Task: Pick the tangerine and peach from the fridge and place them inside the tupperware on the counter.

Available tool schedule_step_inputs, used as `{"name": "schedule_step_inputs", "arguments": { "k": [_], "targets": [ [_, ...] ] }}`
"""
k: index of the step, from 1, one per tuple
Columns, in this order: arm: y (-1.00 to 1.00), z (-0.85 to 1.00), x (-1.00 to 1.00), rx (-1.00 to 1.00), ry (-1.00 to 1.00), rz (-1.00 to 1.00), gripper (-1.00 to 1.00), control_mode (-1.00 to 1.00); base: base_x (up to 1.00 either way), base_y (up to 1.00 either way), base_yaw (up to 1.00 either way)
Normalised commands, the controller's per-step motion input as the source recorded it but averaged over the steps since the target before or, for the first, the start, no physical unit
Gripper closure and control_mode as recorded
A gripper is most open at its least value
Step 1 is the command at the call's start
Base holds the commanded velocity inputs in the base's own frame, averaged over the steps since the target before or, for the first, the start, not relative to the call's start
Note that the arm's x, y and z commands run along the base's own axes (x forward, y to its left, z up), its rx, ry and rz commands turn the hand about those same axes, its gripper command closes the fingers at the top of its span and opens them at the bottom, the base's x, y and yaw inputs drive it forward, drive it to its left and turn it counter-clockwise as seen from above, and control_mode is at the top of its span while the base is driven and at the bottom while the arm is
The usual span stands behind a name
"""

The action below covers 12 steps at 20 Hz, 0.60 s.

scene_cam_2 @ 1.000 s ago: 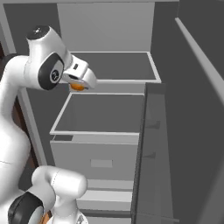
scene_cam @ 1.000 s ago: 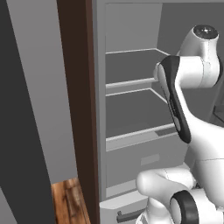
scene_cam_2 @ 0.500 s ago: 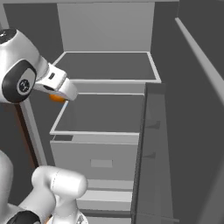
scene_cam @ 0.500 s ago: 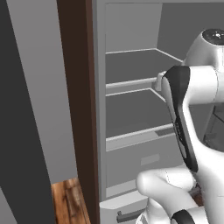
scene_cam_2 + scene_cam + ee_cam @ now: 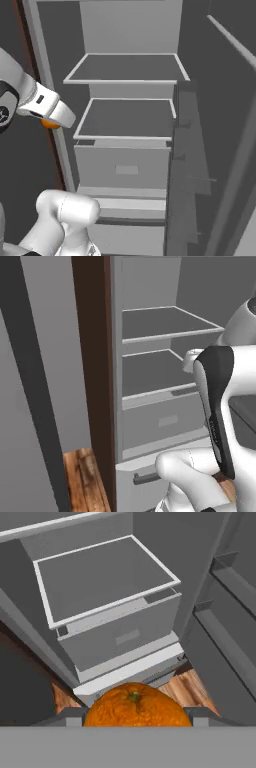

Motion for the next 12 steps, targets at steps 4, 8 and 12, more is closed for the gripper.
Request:
{"name": "schedule_step_inputs", "arguments": {
  "k": [4,8,12],
  "targets": [
    [0.0,0.0,0.0,0.0,0.0,0.0,1.0,1.0,-0.93,0.47,0.0],
    [0.0,0.0,0.0,0.0,0.0,0.0,1.0,1.0,-0.89,0.43,-0.01],
    [0.0,0.0,0.0,0.0,0.0,0.0,1.0,1.0,-0.85,0.27,-0.29]
  ]
}}
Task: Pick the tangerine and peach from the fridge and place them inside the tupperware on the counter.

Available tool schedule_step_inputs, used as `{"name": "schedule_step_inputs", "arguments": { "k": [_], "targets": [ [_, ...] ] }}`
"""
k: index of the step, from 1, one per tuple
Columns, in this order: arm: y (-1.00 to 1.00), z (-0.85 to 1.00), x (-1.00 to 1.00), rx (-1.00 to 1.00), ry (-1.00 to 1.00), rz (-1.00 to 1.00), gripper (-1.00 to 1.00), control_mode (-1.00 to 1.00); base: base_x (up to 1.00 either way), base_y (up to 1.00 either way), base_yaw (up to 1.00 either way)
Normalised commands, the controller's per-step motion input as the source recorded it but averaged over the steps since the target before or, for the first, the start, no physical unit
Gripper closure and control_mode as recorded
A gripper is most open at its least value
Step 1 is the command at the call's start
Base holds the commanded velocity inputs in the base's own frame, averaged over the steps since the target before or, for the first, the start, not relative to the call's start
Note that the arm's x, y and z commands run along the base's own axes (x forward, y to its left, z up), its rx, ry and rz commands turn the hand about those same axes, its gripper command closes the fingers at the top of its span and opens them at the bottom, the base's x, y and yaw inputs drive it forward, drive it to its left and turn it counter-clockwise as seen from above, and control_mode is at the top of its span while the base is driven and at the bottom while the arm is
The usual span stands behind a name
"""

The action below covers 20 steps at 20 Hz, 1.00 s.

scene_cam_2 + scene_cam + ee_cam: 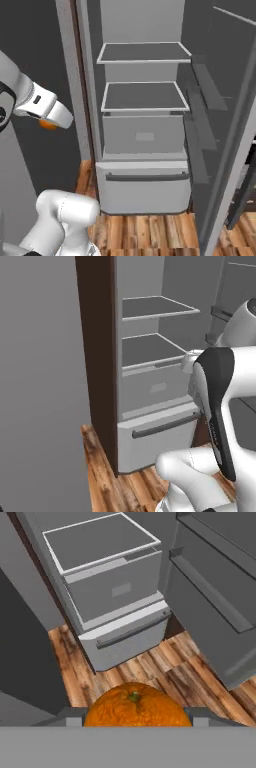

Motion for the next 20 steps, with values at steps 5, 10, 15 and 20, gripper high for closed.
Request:
{"name": "schedule_step_inputs", "arguments": {
  "k": [5,10,15,20],
  "targets": [
    [0.0,0.0,0.0,0.0,0.0,0.0,1.0,1.0,-0.67,0.03,-0.93],
    [0.0,0.0,0.0,0.0,0.0,0.0,1.0,1.0,-0.49,-0.01,-1.0],
    [0.0,0.0,0.0,0.0,0.0,0.0,1.0,1.0,-0.34,-0.16,-1.0],
    [0.0,0.0,0.0,0.0,0.0,0.0,1.0,1.0,0.0,-0.19,-0.92]
  ]
}}
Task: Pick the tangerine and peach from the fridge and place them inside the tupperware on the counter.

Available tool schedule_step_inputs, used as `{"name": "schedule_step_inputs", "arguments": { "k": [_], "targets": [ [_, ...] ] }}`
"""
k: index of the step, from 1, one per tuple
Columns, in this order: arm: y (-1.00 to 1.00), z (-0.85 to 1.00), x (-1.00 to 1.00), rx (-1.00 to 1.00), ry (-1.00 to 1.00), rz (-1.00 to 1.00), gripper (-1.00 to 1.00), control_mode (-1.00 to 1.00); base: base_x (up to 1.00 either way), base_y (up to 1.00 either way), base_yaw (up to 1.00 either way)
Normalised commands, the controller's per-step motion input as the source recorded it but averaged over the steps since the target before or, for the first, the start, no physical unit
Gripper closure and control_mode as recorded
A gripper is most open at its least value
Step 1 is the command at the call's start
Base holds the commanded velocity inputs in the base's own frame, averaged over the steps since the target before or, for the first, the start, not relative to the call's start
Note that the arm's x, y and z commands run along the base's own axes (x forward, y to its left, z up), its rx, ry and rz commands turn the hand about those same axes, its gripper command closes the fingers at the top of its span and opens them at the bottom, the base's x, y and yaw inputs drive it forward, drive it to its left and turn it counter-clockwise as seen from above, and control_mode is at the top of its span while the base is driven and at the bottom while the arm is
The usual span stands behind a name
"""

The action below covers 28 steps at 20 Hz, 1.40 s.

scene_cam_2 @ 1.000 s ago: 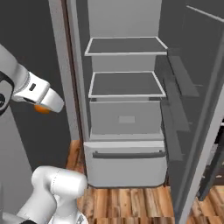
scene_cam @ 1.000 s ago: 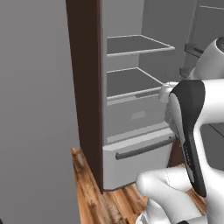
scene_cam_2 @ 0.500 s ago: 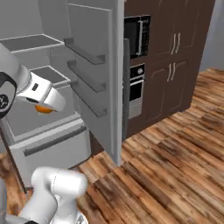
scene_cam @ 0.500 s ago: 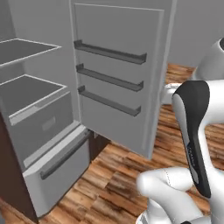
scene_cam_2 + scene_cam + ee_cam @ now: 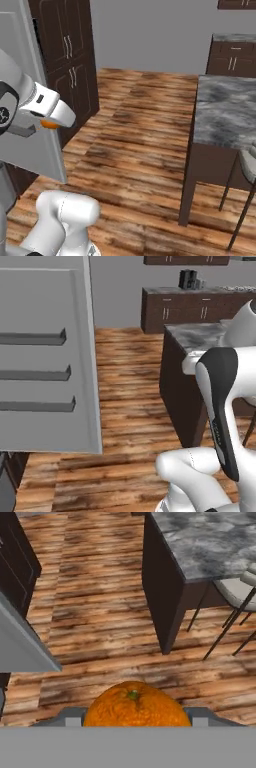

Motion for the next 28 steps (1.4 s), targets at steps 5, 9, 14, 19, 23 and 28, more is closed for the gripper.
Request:
{"name": "schedule_step_inputs", "arguments": {
  "k": [5,9,14,19,23,28],
  "targets": [
    [0.0,0.0,0.0,0.0,0.0,0.0,1.0,1.0,0.9,-0.15,-0.2],
    [0.0,0.0,0.0,0.0,0.0,0.0,1.0,1.0,1.0,-0.3,0.0],
    [0.0,0.0,0.0,0.0,0.0,0.0,1.0,1.0,1.0,-0.49,0.0],
    [0.0,0.0,0.0,0.0,0.0,0.0,1.0,1.0,1.0,-0.25,0.0],
    [0.0,0.0,0.0,0.0,0.0,0.0,1.0,1.0,1.0,0.0,-0.03],
    [0.0,0.0,0.0,0.0,0.0,0.0,1.0,1.0,1.0,0.02,-0.23]
  ]
}}
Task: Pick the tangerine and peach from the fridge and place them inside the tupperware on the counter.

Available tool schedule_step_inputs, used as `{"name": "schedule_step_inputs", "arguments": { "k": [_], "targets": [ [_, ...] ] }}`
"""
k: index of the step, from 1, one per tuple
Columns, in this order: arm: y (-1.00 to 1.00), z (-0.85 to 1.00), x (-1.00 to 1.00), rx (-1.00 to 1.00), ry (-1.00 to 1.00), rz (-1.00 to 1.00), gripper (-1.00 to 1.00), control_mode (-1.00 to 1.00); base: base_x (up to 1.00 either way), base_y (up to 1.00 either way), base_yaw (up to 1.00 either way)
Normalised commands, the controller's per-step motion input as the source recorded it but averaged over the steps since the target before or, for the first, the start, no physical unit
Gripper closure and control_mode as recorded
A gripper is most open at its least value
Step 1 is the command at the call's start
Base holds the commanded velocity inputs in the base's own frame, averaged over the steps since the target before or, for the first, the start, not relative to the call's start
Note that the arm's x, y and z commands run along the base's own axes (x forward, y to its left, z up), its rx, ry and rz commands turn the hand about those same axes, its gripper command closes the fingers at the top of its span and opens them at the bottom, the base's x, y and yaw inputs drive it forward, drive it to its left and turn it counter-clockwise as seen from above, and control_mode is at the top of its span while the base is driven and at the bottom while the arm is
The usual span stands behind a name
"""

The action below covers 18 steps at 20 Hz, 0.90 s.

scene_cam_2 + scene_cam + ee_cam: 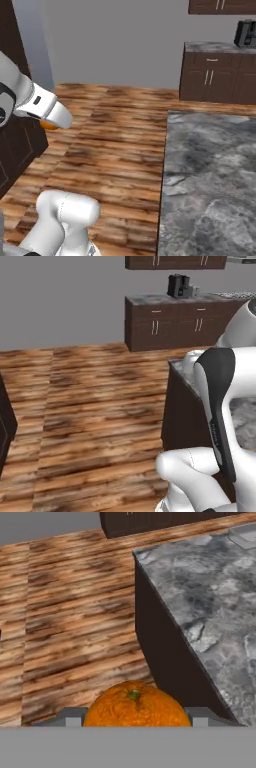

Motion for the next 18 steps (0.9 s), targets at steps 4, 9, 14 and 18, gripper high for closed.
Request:
{"name": "schedule_step_inputs", "arguments": {
  "k": [4,9,14,18],
  "targets": [
    [0.0,0.0,0.0,0.0,0.0,0.0,1.0,1.0,1.0,0.18,-0.42],
    [0.0,0.0,0.0,0.0,0.0,0.0,1.0,1.0,0.97,0.54,-0.66],
    [0.0,0.0,0.0,0.0,0.0,0.0,1.0,1.0,0.66,0.93,-0.61],
    [0.0,0.0,0.0,0.0,0.0,0.0,1.0,1.0,0.59,1.0,-0.57]
  ]
}}
